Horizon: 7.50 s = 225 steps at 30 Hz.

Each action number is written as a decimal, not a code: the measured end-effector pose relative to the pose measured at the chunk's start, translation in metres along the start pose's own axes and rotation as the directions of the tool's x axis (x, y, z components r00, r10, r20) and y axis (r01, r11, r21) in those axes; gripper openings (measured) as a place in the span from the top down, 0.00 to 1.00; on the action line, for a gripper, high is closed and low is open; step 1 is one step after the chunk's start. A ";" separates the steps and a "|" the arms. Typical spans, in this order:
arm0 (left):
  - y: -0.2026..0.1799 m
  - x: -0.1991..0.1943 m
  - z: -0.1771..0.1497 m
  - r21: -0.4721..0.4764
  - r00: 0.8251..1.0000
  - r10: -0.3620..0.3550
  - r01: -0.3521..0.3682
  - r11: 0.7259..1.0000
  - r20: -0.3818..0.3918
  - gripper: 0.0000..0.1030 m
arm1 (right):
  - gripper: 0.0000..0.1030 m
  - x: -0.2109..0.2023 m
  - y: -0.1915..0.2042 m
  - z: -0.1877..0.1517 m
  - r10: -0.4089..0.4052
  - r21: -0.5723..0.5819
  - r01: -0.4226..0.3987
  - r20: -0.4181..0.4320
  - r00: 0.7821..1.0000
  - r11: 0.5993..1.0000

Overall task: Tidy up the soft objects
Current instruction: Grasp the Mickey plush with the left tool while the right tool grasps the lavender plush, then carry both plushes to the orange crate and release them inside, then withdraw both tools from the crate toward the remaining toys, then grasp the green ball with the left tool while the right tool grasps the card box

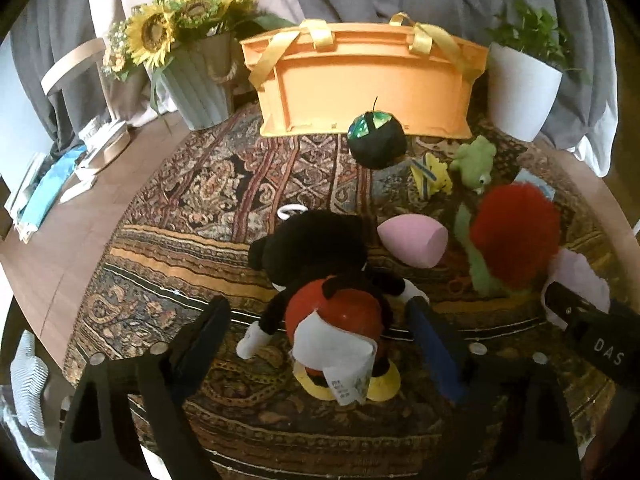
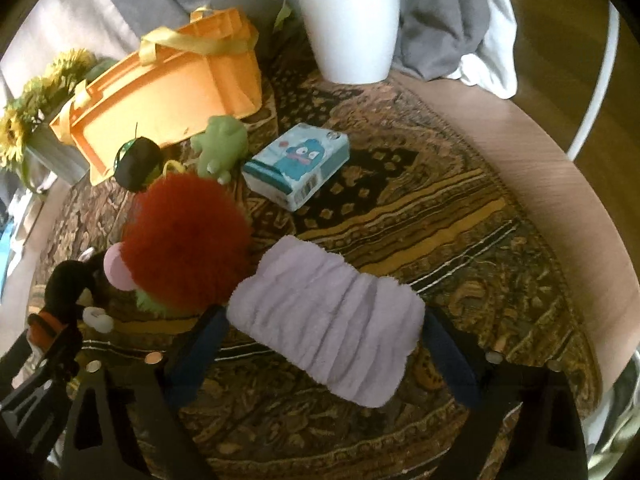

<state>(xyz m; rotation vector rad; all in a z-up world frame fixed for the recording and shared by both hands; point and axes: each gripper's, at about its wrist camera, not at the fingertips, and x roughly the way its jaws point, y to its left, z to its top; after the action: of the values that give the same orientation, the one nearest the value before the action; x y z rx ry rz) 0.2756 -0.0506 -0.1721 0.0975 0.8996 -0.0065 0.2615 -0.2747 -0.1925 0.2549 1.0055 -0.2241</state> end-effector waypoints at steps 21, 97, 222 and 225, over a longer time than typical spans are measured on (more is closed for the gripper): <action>0.005 -0.005 0.008 0.038 0.996 -0.093 0.092 0.995 0.020 0.57 | 0.73 -0.035 0.016 0.008 0.017 -0.077 -0.011 0.074 0.997 0.997; 0.032 0.025 0.284 0.134 0.872 -0.217 0.176 0.975 0.438 0.58 | 0.72 -0.013 0.168 0.272 0.297 -0.275 -0.197 0.394 0.870 0.941; -0.023 0.069 0.156 0.323 0.965 -0.232 0.183 0.928 0.120 0.00 | 0.19 0.058 0.043 0.116 -0.087 0.198 0.096 -0.053 0.995 0.975; -0.027 0.077 0.156 0.328 0.968 -0.229 0.183 0.927 0.107 0.00 | 0.19 0.067 0.041 0.116 -0.089 0.206 0.103 -0.077 0.993 0.973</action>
<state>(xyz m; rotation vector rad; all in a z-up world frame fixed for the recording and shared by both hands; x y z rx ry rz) 0.4439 -0.0880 -0.1382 0.2976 0.7546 -0.3522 0.4013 -0.2761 -0.1863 0.4081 1.0636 -0.4133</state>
